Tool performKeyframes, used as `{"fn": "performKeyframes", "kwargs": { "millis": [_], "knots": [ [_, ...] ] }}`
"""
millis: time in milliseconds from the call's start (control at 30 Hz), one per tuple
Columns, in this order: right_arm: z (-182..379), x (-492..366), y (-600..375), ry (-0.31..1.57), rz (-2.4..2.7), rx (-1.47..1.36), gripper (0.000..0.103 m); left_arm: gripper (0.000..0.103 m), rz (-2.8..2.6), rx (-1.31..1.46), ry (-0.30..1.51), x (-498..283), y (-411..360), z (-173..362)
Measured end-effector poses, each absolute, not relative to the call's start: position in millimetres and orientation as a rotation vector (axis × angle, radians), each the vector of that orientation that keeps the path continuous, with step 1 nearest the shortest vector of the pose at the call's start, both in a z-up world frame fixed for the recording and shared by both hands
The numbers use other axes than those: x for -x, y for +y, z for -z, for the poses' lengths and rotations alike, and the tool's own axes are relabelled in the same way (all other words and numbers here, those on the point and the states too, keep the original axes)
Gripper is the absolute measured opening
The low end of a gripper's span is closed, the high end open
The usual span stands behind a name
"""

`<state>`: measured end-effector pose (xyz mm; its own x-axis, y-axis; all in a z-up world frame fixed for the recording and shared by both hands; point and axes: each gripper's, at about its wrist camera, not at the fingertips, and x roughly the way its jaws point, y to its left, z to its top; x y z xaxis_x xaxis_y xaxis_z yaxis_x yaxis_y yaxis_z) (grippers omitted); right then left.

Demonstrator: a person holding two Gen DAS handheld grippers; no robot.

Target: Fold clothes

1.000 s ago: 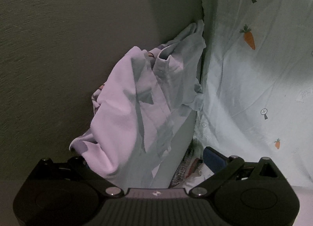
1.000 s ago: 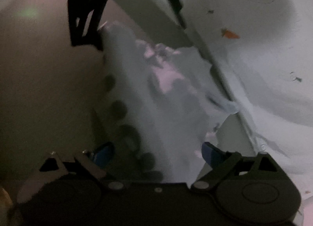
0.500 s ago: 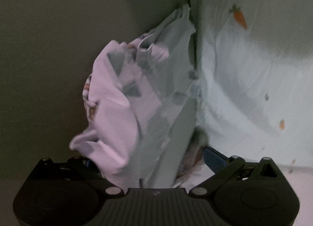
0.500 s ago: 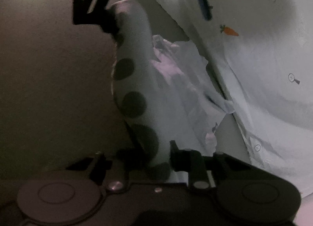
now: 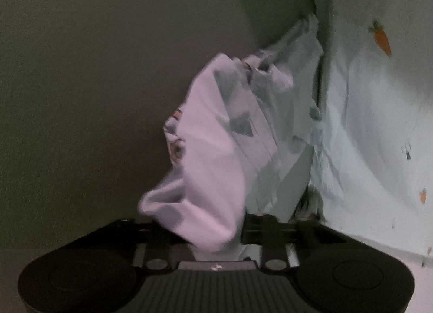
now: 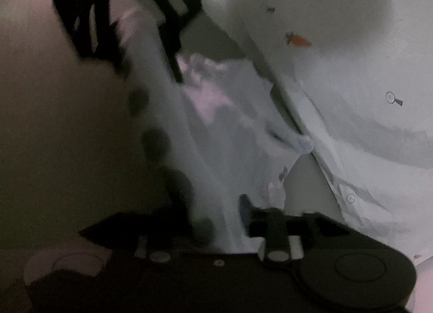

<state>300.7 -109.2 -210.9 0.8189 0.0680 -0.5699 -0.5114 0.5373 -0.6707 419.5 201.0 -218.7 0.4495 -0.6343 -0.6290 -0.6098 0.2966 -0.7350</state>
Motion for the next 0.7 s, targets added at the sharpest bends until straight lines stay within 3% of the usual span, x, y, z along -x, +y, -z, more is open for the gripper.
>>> {"fn": "performKeyframes", "kwargs": {
  "millis": [33,133,167,467,700],
  "knots": [
    [215,-300,-113,0.542,-0.354,0.963,0.039,0.023,0.015,1.357,1.209,-419,201,219],
    [225,-303,-122,0.604,-0.370,0.977,0.014,0.020,-0.010,1.349,1.214,-415,198,220],
    [225,-302,-123,0.606,-0.382,0.983,0.011,0.020,-0.022,1.379,1.224,-413,200,221],
    [164,-257,-144,0.580,-0.538,0.940,0.009,0.019,0.029,1.436,1.276,-353,217,175],
    [118,-212,-192,0.814,-0.696,0.592,0.009,0.019,0.041,1.489,1.421,-282,211,157]
  ]
}}
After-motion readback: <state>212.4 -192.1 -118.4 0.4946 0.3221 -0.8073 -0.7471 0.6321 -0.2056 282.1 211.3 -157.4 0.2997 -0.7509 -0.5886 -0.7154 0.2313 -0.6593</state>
